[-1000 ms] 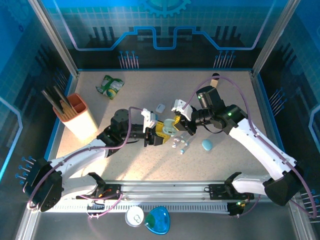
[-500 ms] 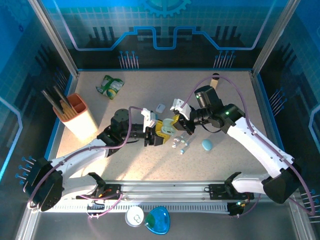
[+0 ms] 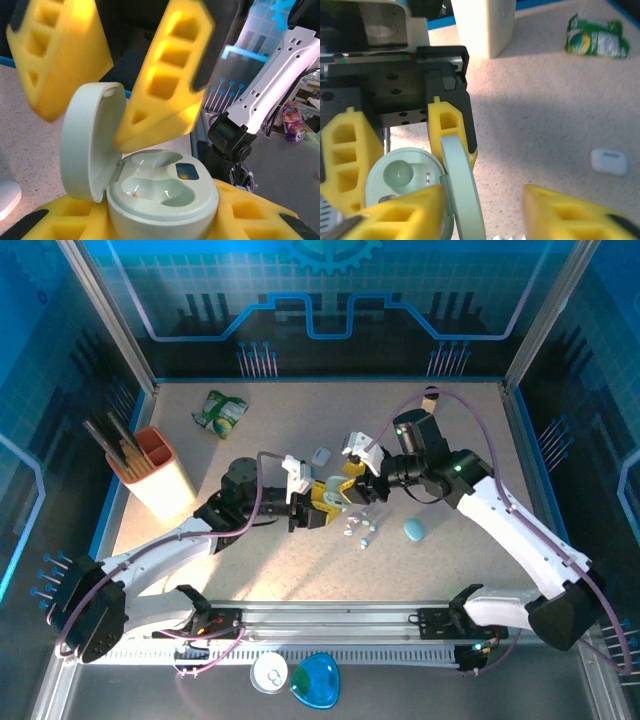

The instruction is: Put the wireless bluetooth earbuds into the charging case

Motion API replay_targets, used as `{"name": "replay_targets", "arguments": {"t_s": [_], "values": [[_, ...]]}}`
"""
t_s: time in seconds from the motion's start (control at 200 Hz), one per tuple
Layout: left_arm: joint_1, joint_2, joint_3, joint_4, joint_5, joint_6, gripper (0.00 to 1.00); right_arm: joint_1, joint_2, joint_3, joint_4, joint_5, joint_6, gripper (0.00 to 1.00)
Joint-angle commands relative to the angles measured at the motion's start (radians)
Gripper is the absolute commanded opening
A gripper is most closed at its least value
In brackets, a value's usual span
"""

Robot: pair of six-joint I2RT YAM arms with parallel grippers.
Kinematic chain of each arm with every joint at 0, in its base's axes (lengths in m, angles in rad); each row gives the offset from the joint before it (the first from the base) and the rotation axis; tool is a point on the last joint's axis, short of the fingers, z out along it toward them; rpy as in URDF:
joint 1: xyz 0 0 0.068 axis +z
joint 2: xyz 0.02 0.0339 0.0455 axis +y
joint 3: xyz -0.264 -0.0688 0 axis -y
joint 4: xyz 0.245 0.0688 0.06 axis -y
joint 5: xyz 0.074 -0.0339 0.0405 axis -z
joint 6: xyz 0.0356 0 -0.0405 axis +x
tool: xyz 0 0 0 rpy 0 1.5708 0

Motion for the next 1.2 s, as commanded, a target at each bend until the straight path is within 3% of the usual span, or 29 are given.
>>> {"name": "replay_targets", "arguments": {"t_s": [0.0, 0.13, 0.305, 0.41, 0.57, 0.93, 1.196], "values": [[0.002, 0.011, 0.015, 0.037, -0.004, 0.008, 0.36, -0.034, -0.078, -0.038, 0.106, -0.068, 0.036, 0.58], [0.001, 0.007, 0.018, 0.051, -0.030, -0.001, 0.36, -0.105, -0.166, -0.118, 0.232, -0.137, 0.128, 0.68], [0.001, 0.005, -0.003, 0.141, -0.109, -0.059, 0.36, -0.257, -0.284, -0.251, 0.413, -0.171, 0.344, 0.69], [0.000, 0.016, -0.024, 0.231, -0.177, -0.081, 0.36, -0.336, -0.327, -0.325, 0.477, -0.112, 0.492, 0.68], [0.001, 0.042, -0.058, 0.374, -0.256, -0.054, 0.35, -0.403, -0.337, -0.399, 0.432, 0.011, 0.626, 0.66], [0.006, 0.103, -0.101, 0.558, -0.287, -0.005, 0.36, -0.394, -0.168, -0.481, 0.255, 0.066, 0.755, 0.66], [0.043, 0.148, -0.126, 0.662, -0.276, -0.038, 0.36, -0.270, 0.004, -0.487, 0.263, 0.151, 0.785, 0.63]]}}
